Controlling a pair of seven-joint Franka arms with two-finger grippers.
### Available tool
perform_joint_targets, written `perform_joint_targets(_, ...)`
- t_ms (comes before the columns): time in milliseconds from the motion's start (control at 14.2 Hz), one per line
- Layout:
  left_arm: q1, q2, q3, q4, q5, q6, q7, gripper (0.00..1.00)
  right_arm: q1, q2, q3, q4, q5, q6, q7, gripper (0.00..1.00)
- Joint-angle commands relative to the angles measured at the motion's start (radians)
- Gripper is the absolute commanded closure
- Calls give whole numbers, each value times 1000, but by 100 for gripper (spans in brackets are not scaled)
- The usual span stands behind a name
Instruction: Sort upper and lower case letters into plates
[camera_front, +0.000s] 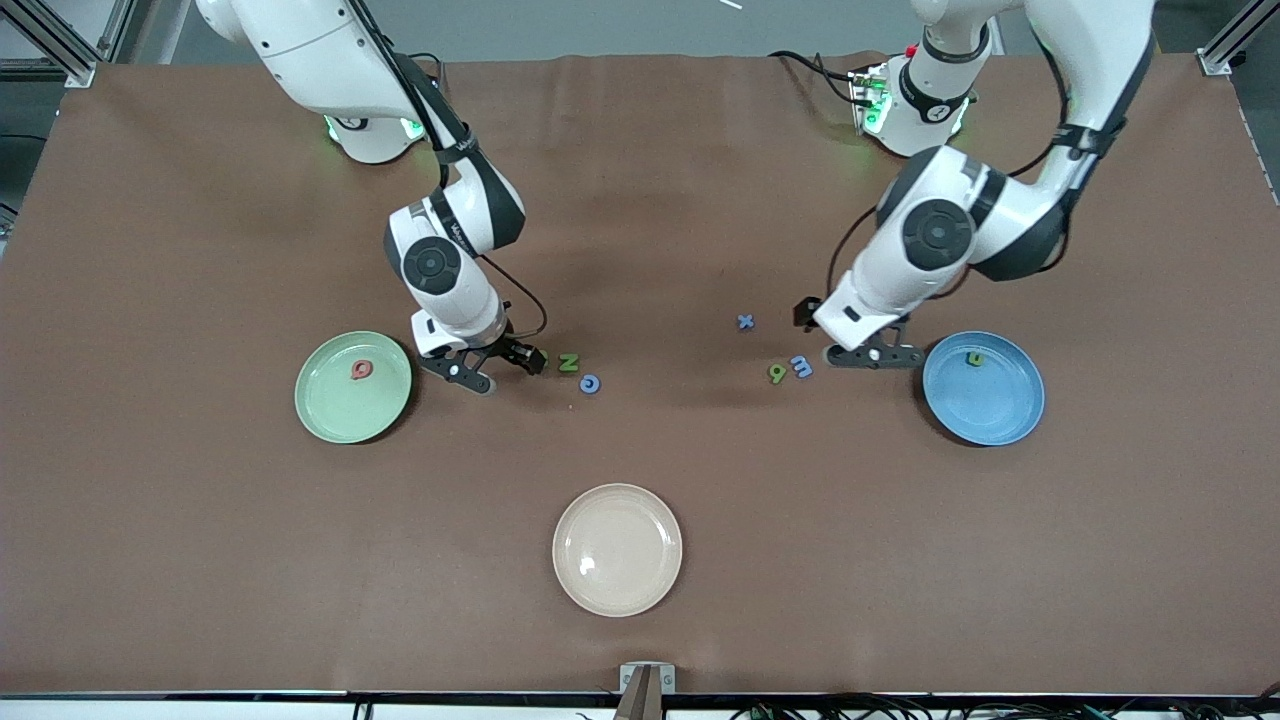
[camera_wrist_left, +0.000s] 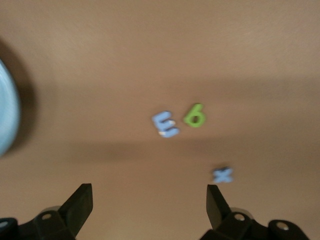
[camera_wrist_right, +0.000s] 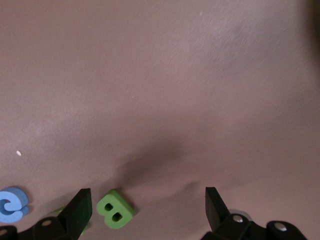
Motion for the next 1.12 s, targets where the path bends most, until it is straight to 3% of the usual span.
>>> perform_joint_targets(0, -39, 56, -1, -23, -7, 121, -171, 0, 58, 23, -13, 12, -6, 22, 62, 0)
perform_joint_targets(140, -71, 60, 0, -68, -7, 221, -258, 0, 78, 31, -13, 12, -15, 32, 59, 0)
perform_joint_targets(421, -143, 126, 7, -84, 47, 293, -367, 0, 90, 37, -16, 5, -73, 34, 57, 1)
perform_joint_targets(843, -155, 269, 8, -87, 504, 303, -636, 0, 93, 38, -15, -8, -119, 32, 57, 14)
perform_joint_targets(1053, -154, 309, 8, -85, 604, 303, -684, 0, 103, 40, -15, -9, -119, 32, 54, 33)
